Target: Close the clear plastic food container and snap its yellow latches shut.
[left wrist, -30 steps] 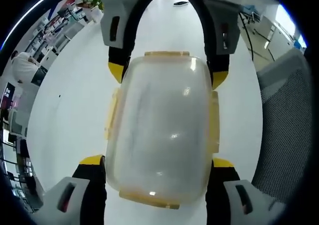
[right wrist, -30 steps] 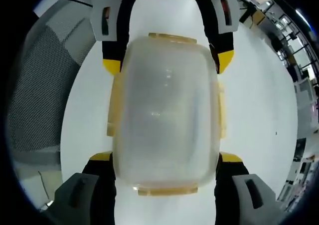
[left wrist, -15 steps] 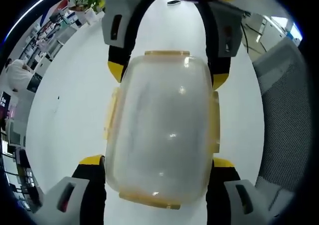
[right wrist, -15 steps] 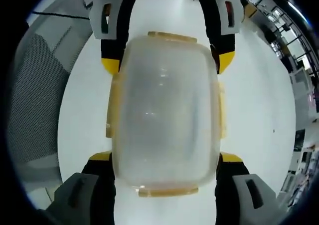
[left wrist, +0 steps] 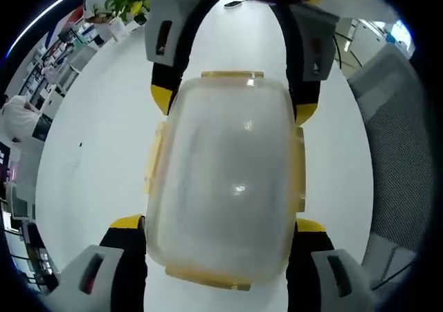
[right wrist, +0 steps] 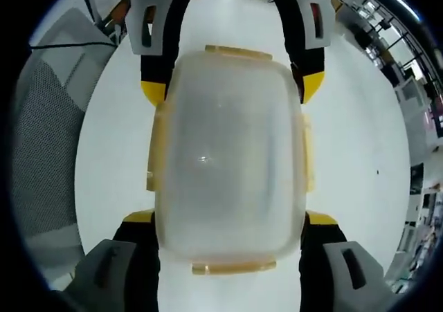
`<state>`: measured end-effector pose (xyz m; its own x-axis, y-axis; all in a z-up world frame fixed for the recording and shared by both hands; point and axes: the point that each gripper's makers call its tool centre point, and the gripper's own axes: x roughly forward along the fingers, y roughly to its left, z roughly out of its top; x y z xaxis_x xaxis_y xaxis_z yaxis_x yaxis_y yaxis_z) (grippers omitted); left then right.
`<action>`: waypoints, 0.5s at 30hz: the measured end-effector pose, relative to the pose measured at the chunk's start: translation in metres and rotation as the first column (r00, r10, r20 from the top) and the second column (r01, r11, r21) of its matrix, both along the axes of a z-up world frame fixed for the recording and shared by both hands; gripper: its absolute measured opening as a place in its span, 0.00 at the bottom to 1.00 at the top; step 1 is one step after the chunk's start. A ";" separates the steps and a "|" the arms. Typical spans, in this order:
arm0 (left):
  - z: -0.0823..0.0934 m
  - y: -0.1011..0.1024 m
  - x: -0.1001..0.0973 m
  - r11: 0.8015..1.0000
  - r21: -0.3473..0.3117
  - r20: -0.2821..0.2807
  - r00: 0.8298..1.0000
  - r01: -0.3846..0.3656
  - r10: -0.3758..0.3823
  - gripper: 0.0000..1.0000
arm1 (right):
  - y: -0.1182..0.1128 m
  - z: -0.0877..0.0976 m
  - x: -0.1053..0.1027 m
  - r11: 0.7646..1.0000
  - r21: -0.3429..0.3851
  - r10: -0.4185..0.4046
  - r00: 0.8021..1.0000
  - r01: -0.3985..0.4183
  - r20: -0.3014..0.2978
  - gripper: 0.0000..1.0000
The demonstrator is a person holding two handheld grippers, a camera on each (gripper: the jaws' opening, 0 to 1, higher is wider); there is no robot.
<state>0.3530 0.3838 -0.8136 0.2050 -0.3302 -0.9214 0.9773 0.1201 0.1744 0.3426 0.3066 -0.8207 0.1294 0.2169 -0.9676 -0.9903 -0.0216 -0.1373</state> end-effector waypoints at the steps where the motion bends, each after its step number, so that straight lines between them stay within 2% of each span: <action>1: 0.000 0.000 0.002 1.000 -0.001 0.000 1.000 0.002 -0.002 0.81 | 0.000 0.000 0.001 1.000 0.001 -0.002 1.000 0.002 0.001 0.82; 6: 0.001 -0.001 0.015 1.000 -0.018 -0.004 1.000 0.001 -0.002 0.81 | -0.001 -0.004 0.014 1.000 -0.026 0.003 0.999 -0.002 0.034 0.83; 15: 0.002 -0.002 0.028 0.999 -0.040 -0.009 0.999 0.036 -0.036 0.82 | -0.001 -0.002 0.027 1.000 -0.003 -0.031 0.999 0.031 0.012 0.83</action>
